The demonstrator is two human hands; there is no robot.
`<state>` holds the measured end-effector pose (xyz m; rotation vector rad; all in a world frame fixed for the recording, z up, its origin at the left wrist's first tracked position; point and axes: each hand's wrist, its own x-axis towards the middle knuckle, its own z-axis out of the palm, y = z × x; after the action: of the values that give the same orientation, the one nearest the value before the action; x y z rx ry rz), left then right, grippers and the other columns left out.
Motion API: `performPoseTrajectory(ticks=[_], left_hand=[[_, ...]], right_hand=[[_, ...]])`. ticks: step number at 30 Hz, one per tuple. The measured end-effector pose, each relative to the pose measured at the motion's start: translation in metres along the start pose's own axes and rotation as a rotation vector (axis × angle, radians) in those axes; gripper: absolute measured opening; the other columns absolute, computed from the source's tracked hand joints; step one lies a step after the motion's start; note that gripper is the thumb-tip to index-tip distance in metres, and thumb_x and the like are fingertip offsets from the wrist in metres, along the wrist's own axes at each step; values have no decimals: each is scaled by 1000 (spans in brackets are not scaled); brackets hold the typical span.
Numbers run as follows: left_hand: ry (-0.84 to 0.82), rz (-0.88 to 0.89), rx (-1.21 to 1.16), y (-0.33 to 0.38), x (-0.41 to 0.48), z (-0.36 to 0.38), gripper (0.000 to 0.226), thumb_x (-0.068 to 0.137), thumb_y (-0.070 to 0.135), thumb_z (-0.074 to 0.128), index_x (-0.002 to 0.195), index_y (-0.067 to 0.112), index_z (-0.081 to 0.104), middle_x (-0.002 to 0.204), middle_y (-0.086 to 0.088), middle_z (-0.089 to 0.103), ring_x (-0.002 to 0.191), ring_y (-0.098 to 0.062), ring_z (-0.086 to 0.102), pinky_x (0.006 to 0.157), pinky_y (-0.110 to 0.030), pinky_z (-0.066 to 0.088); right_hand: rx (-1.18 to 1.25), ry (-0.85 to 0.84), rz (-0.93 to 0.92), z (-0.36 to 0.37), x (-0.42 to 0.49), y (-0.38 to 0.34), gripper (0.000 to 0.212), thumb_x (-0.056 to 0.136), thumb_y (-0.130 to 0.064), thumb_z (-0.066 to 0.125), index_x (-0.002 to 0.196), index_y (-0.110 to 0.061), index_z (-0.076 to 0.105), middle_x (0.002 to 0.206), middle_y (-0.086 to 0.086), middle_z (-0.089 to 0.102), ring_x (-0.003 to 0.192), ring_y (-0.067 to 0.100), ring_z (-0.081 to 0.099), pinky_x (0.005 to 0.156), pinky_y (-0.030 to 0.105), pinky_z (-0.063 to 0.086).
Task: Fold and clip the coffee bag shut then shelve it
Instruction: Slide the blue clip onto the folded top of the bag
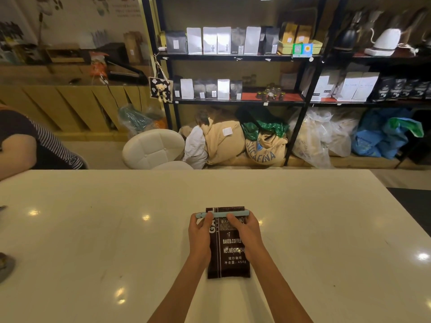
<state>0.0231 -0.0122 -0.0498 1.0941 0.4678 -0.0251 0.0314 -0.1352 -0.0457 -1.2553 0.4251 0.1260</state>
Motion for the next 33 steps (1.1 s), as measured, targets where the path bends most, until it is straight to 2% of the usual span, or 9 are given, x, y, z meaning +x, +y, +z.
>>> performPoseTrajectory(ticks=[4, 8, 11, 16, 19, 21, 26, 30, 33], left_hand=[[27, -10, 2, 0, 3, 1, 14, 93, 20, 62, 98, 11, 53, 109, -29, 67, 98, -46, 68, 79, -58, 58], [51, -11, 12, 1, 5, 4, 11, 94, 18, 61, 96, 11, 52, 111, -31, 65, 101, -48, 66, 78, -55, 59], [58, -7, 13, 2, 6, 5, 9, 95, 16, 60, 96, 11, 52, 111, -31, 65, 95, -43, 68, 77, -53, 59], [74, -7, 9, 4, 4, 7, 9, 95, 14, 59, 93, 11, 51, 100, -25, 66, 81, -32, 69, 62, -40, 61], [96, -7, 27, 4, 5, 8, 10, 95, 12, 60, 91, 11, 51, 95, -23, 65, 80, -32, 67, 70, -47, 60], [101, 10, 54, 3, 5, 9, 8, 95, 13, 59, 94, 11, 51, 95, -21, 66, 81, -31, 68, 74, -50, 59], [-38, 90, 235, 2, -1, 9, 21, 99, 27, 51, 115, 16, 44, 103, -10, 67, 86, -25, 71, 66, -36, 62], [-151, 59, 410, -5, -9, 3, 39, 94, 34, 57, 128, 21, 43, 111, -6, 68, 97, -23, 72, 83, -45, 61], [-66, 135, 459, -2, -9, -3, 21, 96, 32, 56, 115, 24, 52, 107, -7, 70, 94, -19, 72, 80, -40, 62]], right_hand=[[-1, 5, -6, 1, -1, -1, 32, 80, -18, 78, 106, -10, 61, 99, 14, 74, 85, 26, 75, 70, 37, 61], [-1, 7, 3, 1, -1, -1, 33, 80, -18, 78, 107, -10, 60, 99, 13, 74, 84, 25, 75, 68, 36, 61], [-4, 1, 3, 1, -1, -1, 34, 81, -18, 78, 108, -10, 60, 100, 13, 74, 85, 25, 75, 68, 35, 61], [-17, 5, -1, 1, -1, -1, 36, 80, -19, 78, 109, -9, 59, 101, 14, 73, 86, 25, 74, 69, 35, 61], [-20, 8, -8, 1, -1, -1, 35, 81, -19, 78, 109, -10, 59, 102, 14, 73, 87, 25, 74, 69, 34, 61], [-21, 10, -4, 1, -2, -2, 35, 81, -20, 78, 109, -11, 59, 102, 14, 73, 87, 25, 74, 69, 35, 61], [-1, 34, -34, 1, -5, -3, 34, 81, -22, 77, 108, -13, 59, 100, 12, 73, 84, 23, 74, 62, 29, 59], [-38, 18, -72, 0, -5, -2, 30, 87, -28, 70, 112, -17, 60, 106, 11, 73, 89, 23, 74, 72, 36, 61], [-42, -139, -61, -3, -9, -2, 37, 90, -34, 64, 124, -24, 53, 114, 8, 71, 97, 22, 73, 82, 41, 61]])
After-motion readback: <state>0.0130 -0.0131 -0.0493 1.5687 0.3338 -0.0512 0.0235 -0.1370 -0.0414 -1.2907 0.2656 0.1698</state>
